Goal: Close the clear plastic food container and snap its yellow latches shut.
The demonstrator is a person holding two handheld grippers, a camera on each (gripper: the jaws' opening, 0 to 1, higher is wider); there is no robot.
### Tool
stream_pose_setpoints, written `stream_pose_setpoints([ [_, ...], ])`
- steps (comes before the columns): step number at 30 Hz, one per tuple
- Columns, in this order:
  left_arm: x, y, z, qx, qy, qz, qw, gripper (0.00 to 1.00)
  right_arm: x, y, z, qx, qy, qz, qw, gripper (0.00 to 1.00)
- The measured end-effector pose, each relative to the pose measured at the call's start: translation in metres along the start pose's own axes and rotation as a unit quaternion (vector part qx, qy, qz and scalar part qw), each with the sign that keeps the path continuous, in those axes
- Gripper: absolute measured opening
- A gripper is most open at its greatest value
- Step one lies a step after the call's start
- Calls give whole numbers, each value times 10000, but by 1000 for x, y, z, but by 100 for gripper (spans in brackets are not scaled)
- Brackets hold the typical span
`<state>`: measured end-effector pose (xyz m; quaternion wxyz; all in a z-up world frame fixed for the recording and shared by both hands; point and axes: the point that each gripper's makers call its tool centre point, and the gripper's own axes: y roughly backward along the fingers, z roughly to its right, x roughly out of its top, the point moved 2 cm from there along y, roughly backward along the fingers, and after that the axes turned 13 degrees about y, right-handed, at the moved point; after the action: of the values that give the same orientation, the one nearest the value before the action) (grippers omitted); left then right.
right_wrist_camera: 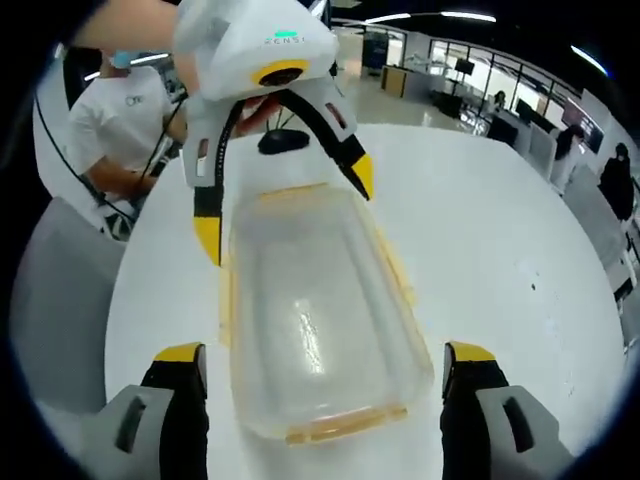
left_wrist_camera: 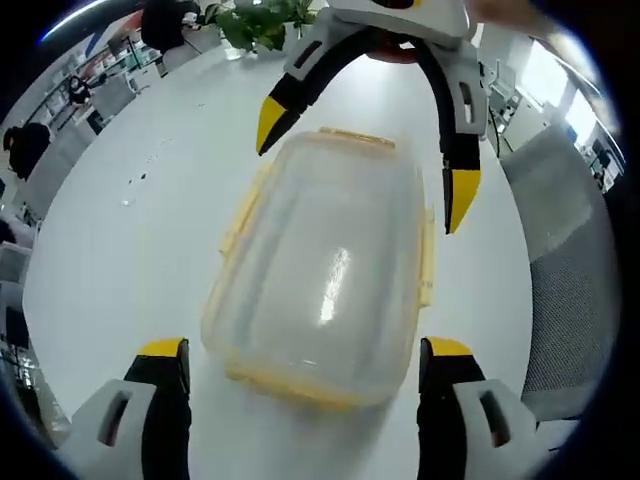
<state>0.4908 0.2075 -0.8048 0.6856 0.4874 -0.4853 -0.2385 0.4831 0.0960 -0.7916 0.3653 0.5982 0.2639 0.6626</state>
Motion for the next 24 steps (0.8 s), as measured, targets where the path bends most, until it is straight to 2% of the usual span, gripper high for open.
stream_pose_setpoints([
  [9, -5, 3, 0, 59, 401, 309, 9987, 96, 0, 8, 3, -283, -425, 340, 9981, 99],
  [16, -10, 7, -1, 174, 556, 475, 9972, 94, -3, 12, 1, -468, -575, 442, 9963, 99],
  [24, -17, 11, 2, 208, 862, 650, 9939, 94, -1, 21, 3, -717, -918, 758, 9903, 99],
])
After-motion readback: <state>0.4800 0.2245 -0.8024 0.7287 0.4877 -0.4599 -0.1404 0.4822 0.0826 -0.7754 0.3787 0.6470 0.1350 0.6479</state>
